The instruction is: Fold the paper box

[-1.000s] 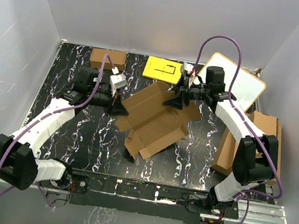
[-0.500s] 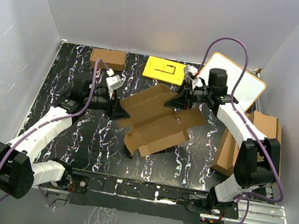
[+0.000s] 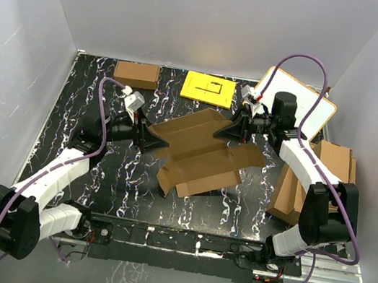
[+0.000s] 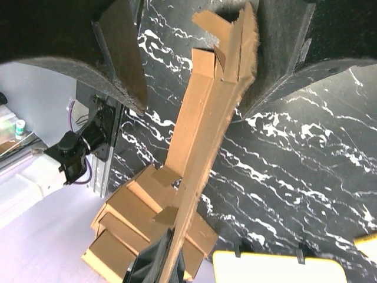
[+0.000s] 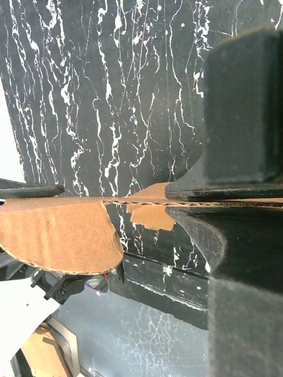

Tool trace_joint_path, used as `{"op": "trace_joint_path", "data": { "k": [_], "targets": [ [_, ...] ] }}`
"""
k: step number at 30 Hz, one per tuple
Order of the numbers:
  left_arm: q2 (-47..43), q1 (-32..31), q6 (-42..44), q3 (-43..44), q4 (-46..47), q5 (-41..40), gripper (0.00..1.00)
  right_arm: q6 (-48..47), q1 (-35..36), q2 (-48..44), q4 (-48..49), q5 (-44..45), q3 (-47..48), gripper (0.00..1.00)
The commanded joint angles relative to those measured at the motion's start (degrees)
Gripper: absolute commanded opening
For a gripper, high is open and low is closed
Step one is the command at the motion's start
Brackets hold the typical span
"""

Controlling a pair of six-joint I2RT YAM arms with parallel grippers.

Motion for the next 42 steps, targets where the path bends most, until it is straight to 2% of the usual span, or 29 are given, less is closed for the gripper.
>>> {"op": "trace_joint_path", "data": {
  "k": [1, 4, 13, 23, 27, 29, 34, 35, 39, 42],
  "targets": [
    [-0.60, 1.25, -3.84, -0.08, 8.76, 2.34, 0.62, 0.89, -0.27, -1.77, 5.12, -3.26, 0.01, 0.08],
    [1.01, 1.97, -5.35, 0.02, 11.13, 4.34, 0.58, 1.46, -0.32, -1.68, 5.74, -3.58, -0.08, 0.08],
    [6.14, 2.46, -9.17, 1.50, 14.52, 8.82, 0.34, 2.92, -0.33, -0.92, 7.09, -3.74, -0.35, 0.08],
    [6.90, 2.47, -9.54, 1.53, 15.69, 9.40, 0.24, 3.18, -0.33, -0.37, 7.10, -3.84, -0.25, 0.08],
    [7.42, 2.50, -9.31, 1.80, 15.81, 10.01, 0.10, 3.27, -0.31, -0.27, 7.17, -3.99, -0.15, 0.08],
    [7.68, 2.50, -9.14, 2.02, 15.97, 10.65, 0.00, 3.33, -0.35, -0.27, 7.18, -3.94, -0.17, 0.08],
    [7.51, 2.49, -5.09, 3.24, 12.34, 11.28, 0.00, 3.43, -0.27, -0.34, 7.13, -3.38, -0.30, 0.09],
    [7.02, 2.50, -3.73, 3.77, 10.34, 11.17, 0.00, 3.45, -0.31, -0.37, 7.06, -3.04, -0.34, 0.13],
    [3.89, 2.45, 9.40, 7.04, -4.18, 8.83, 0.00, 2.69, -0.98, -2.20, 5.59, -1.04, -0.52, 0.46],
    [1.35, 2.50, 17.12, 8.52, -13.47, 6.60, 0.00, -0.08, -4.20, -5.19, 3.23, 0.10, -1.15, 0.66]
  ]
}}
